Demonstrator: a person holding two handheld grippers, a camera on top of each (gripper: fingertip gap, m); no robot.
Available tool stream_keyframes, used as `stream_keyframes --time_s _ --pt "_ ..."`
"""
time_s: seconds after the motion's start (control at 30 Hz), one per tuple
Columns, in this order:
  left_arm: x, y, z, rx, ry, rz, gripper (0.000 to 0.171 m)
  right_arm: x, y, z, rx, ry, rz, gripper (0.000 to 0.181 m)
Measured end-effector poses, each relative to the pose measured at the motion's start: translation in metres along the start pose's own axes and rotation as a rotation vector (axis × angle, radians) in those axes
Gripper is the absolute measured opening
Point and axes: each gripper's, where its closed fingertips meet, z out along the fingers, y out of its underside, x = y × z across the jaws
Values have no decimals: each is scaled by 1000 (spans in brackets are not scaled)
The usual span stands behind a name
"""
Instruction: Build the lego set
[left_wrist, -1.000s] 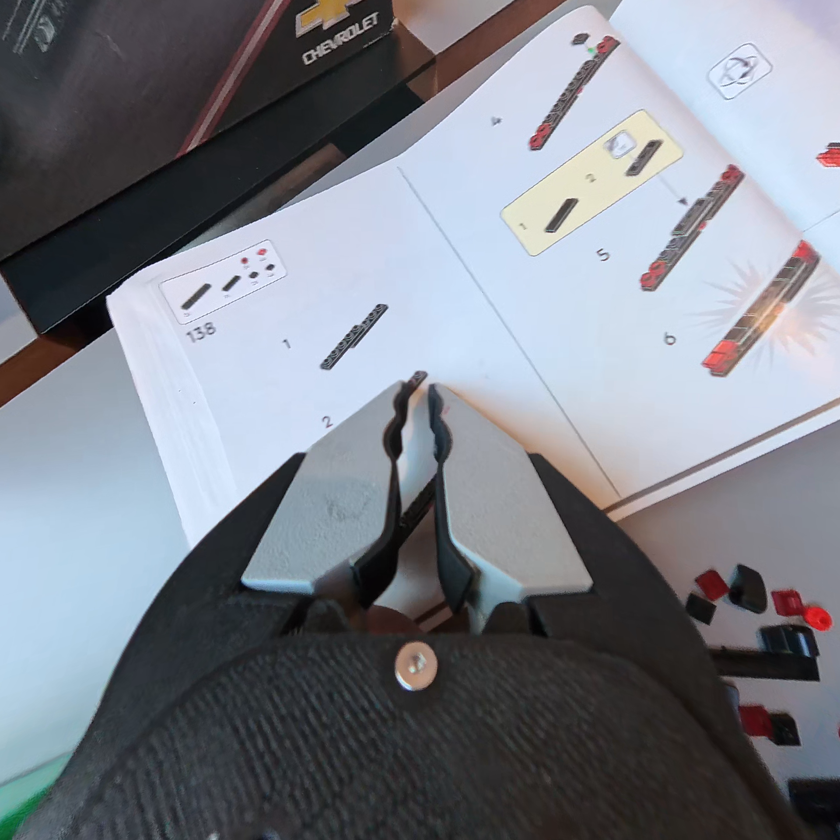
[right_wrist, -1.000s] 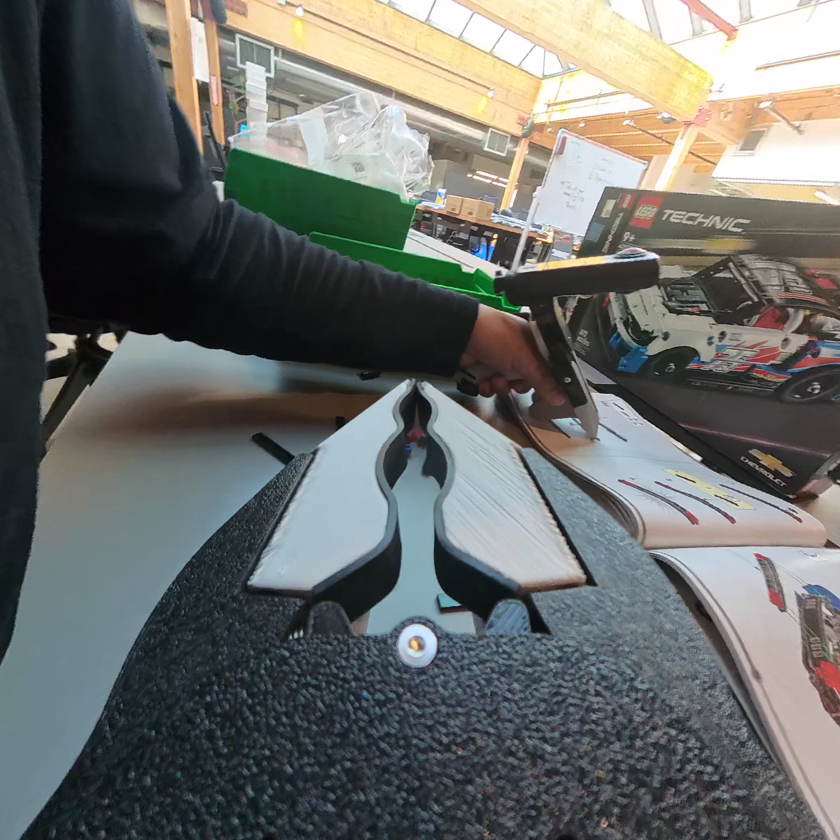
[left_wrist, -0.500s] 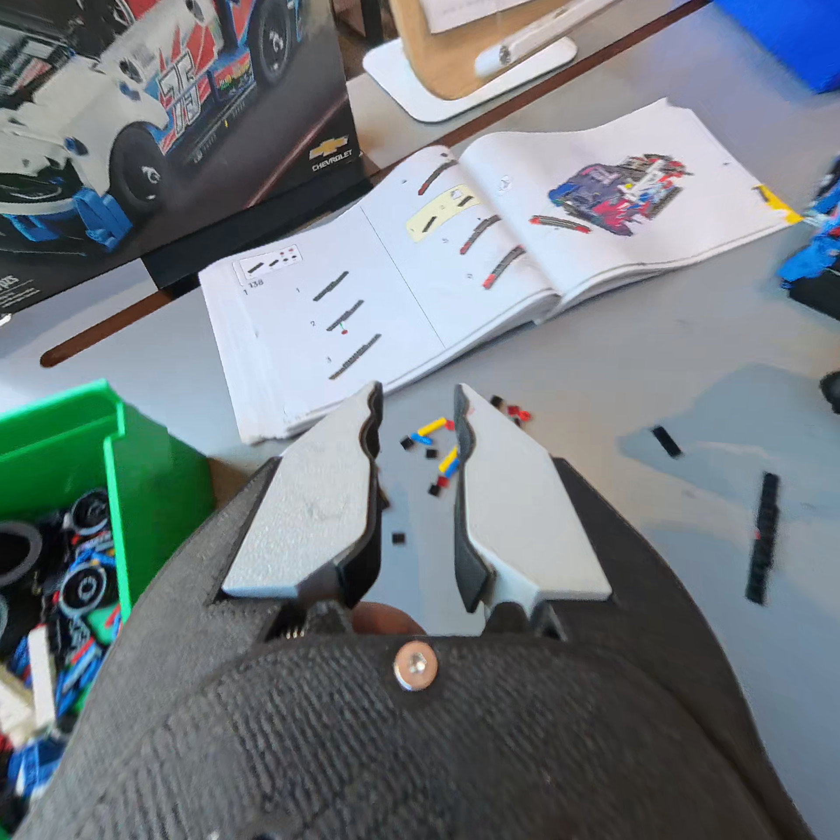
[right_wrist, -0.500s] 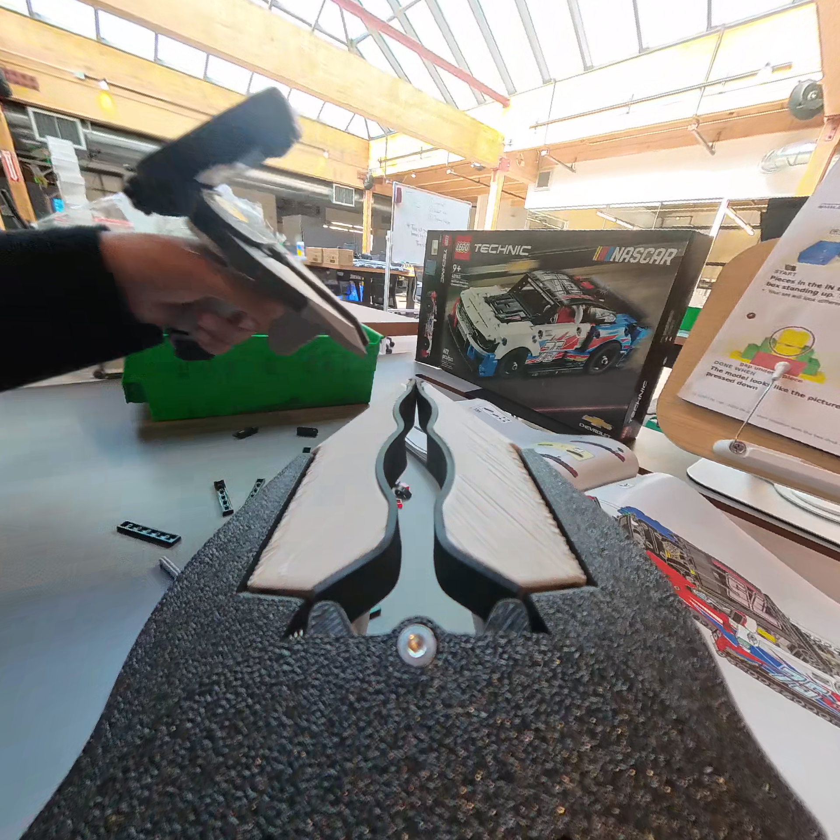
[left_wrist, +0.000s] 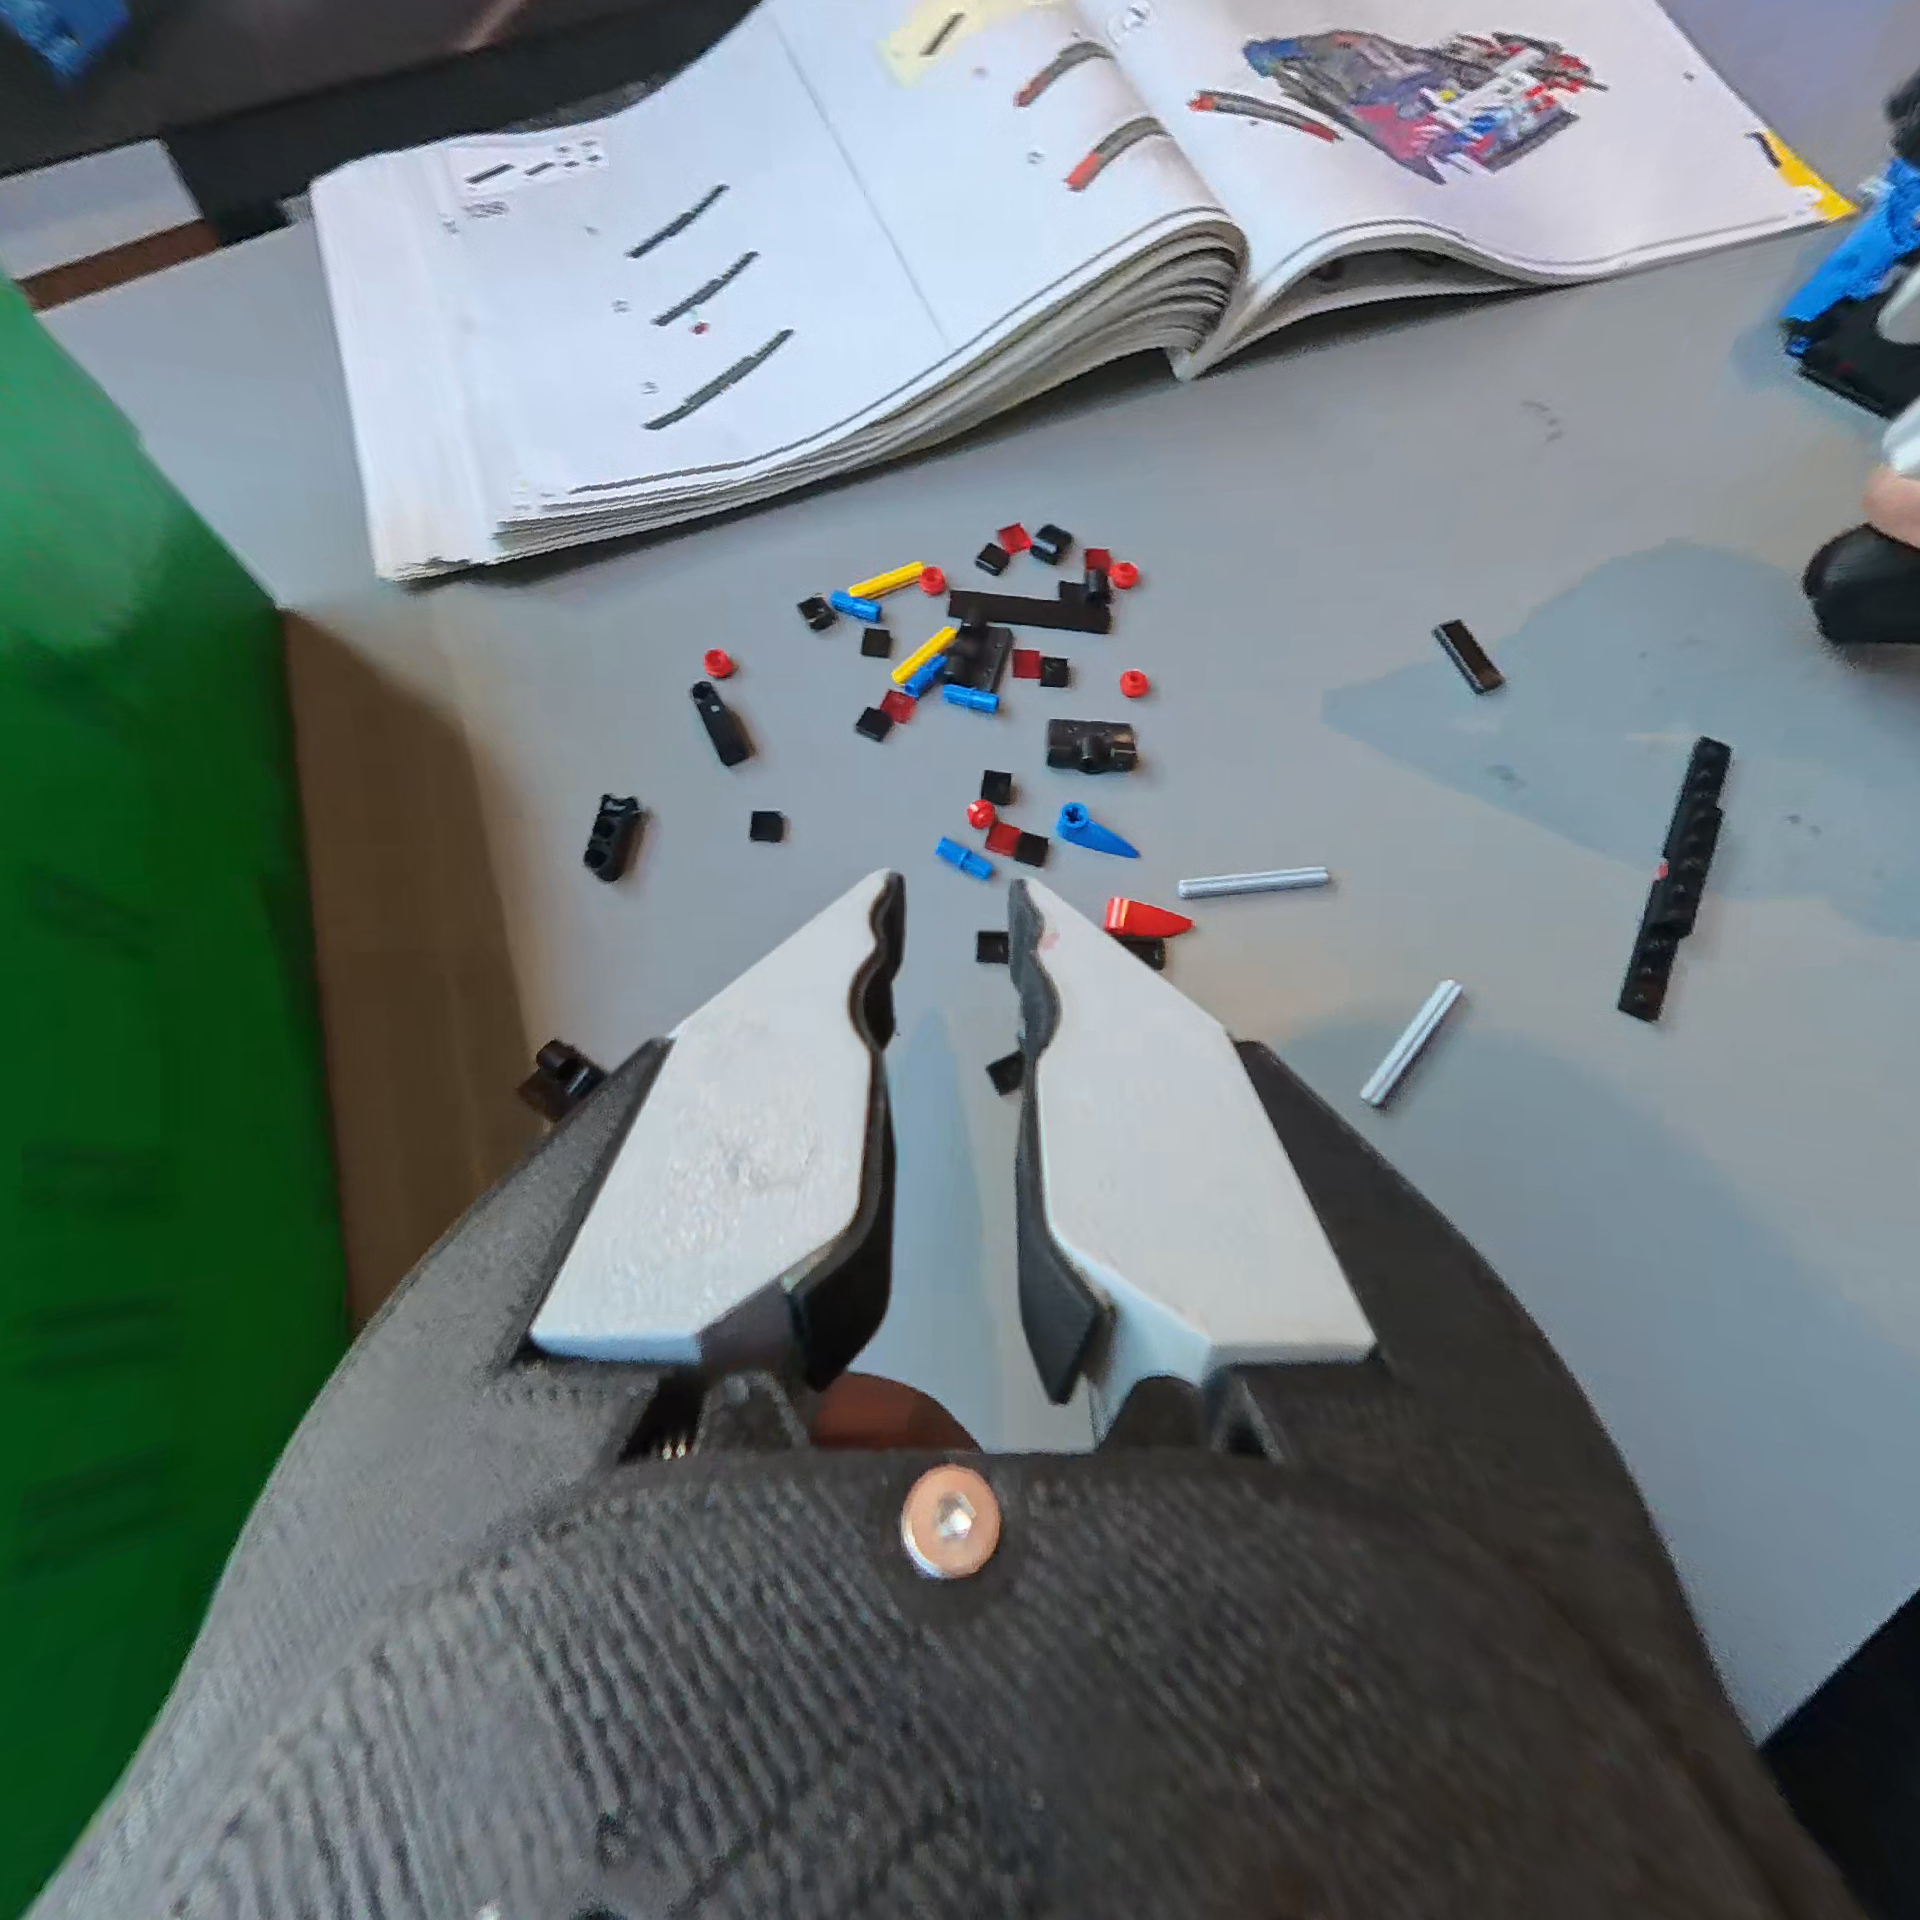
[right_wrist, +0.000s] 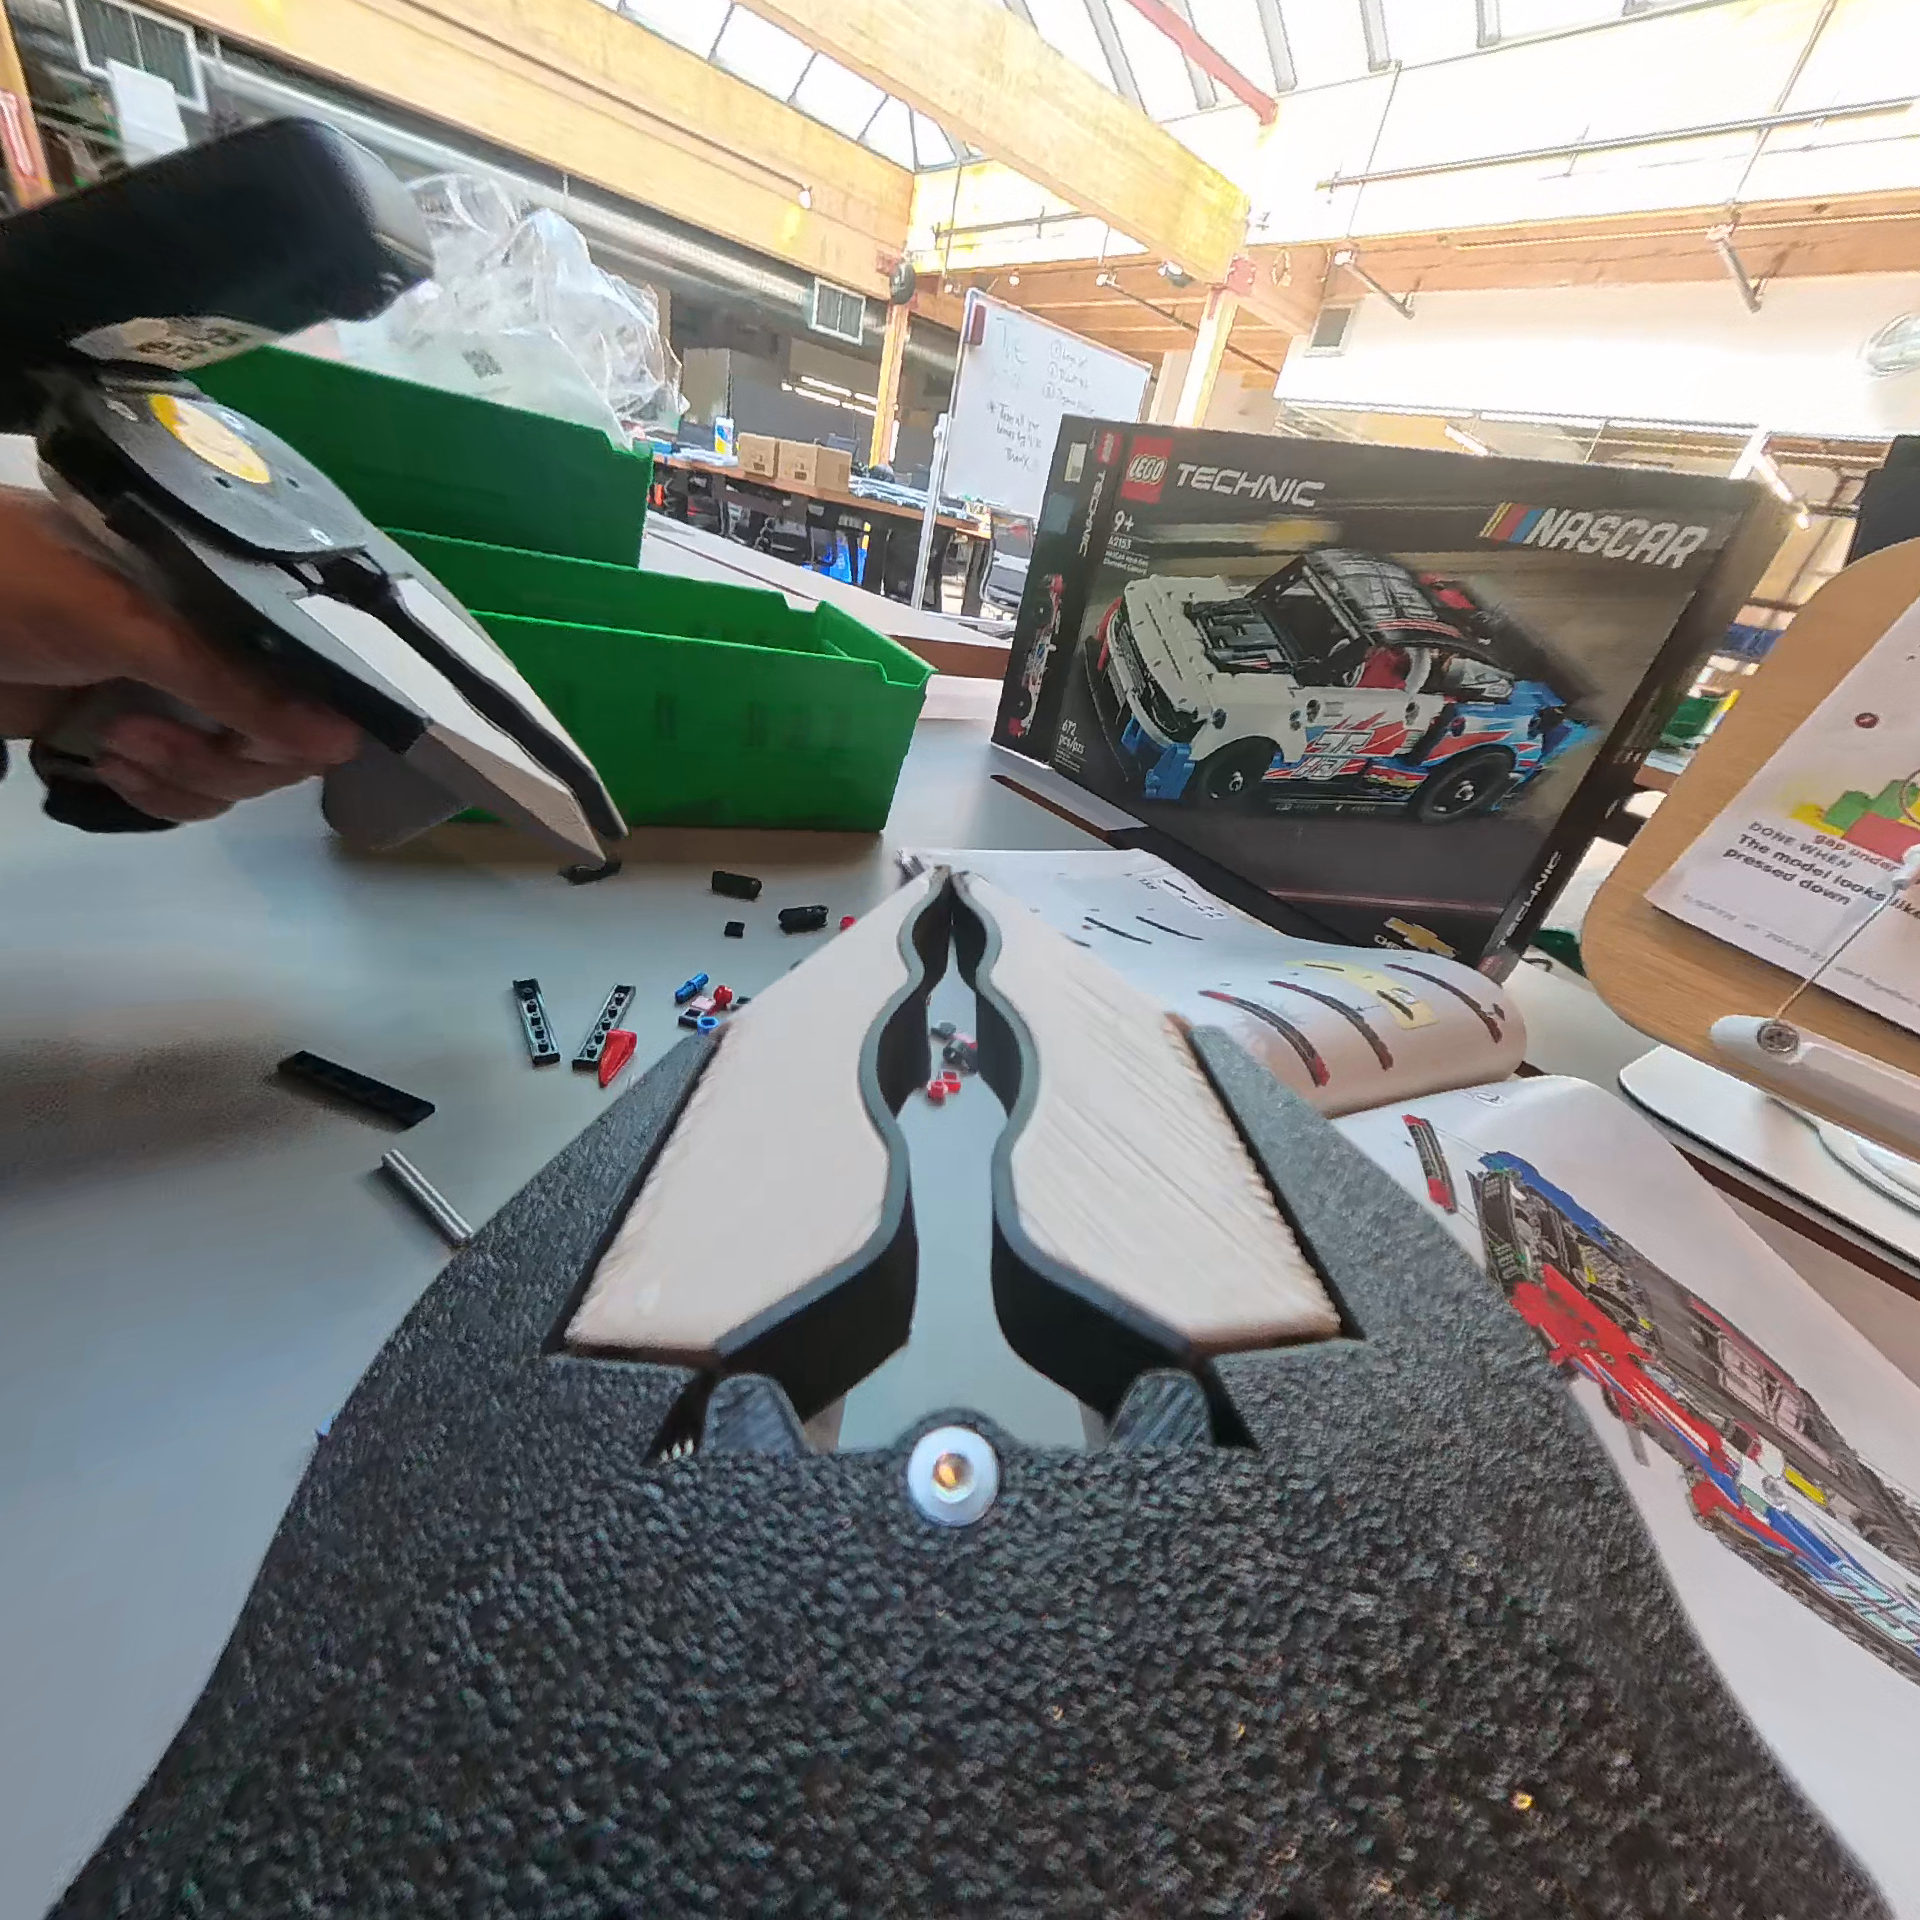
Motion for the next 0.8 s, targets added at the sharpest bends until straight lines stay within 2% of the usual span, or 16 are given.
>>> stream_keyframes --time_s 0.07,0.17,0.4,0.8 --pt "5 1 10 -19 56 42 12 -1 5 2 -16 -9 7 0" --pt "10 2 26 -61 121 76 15 -2 10 5 -32 -24 19 0" --pt "12 -6 54 -118 171 103 15 -9 9 7 -28 -61 13 0" --pt "14 -3 62 -149 147 127 14 -16 7 7 -17 -99 24 0"
